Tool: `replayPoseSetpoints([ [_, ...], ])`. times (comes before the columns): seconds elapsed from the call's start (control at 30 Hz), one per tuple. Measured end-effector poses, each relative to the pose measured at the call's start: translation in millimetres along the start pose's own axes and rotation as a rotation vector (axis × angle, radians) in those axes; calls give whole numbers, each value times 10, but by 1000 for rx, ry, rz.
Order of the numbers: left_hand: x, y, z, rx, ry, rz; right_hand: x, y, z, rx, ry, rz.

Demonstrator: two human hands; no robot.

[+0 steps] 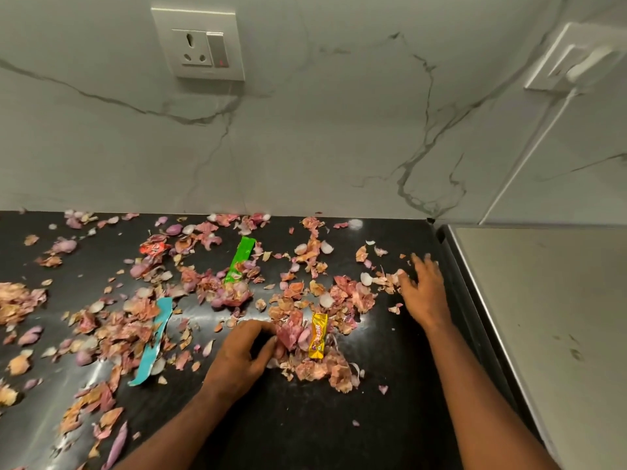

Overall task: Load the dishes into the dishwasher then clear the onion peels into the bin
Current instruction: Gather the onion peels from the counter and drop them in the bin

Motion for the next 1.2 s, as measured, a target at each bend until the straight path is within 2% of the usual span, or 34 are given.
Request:
replayPoseSetpoints([
  [0.1,11,-20,-18,4,-16,17,231,29,150,-90,91,82],
  [0.23,28,-46,24,3,-41,16,427,573,576,-234,-259,211],
  [0.3,41,-39,38,-2,-46,16,477,814,665,-282,-324,243],
  [0.4,37,-53,38,0,-53,12,306,940,717,-362,-355,89],
  [0.5,39,-61,25,-7,-54,15,156,750,572,-286,-344,-28],
  [0.57,41,-46,9,-6,-55,21,267,585,452,-189,-244,76],
  [0.67,37,-37,-11,-4,-51,28,493,654,547,-274,-25,215],
  [0.73,32,-46,-15,-7,-50,30,616,901,734,-353,-71,314],
  [0.83,45,-55,-10,-6,-48,32,740,1221,864,-407,-292,415],
  [0.93,47,-43,-5,2,-41,26,631,1266,820,-362,-433,306],
  [1.03,23,-22,-11,11,11,4,507,1227,689,-336,-398,109],
  [1.2,-123,-73,-165,53,101,-68,541,1238,581,-355,-354,79],
])
Point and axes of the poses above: each hand's wrist, its own y-axis away from the middle knuckle, its own x-axis out of the palm, z = x × y, the point moved 8 cm from there along -y, towards the middle knuckle, and after that the axes turned 14 degrees about y, right-handed, at the moved point
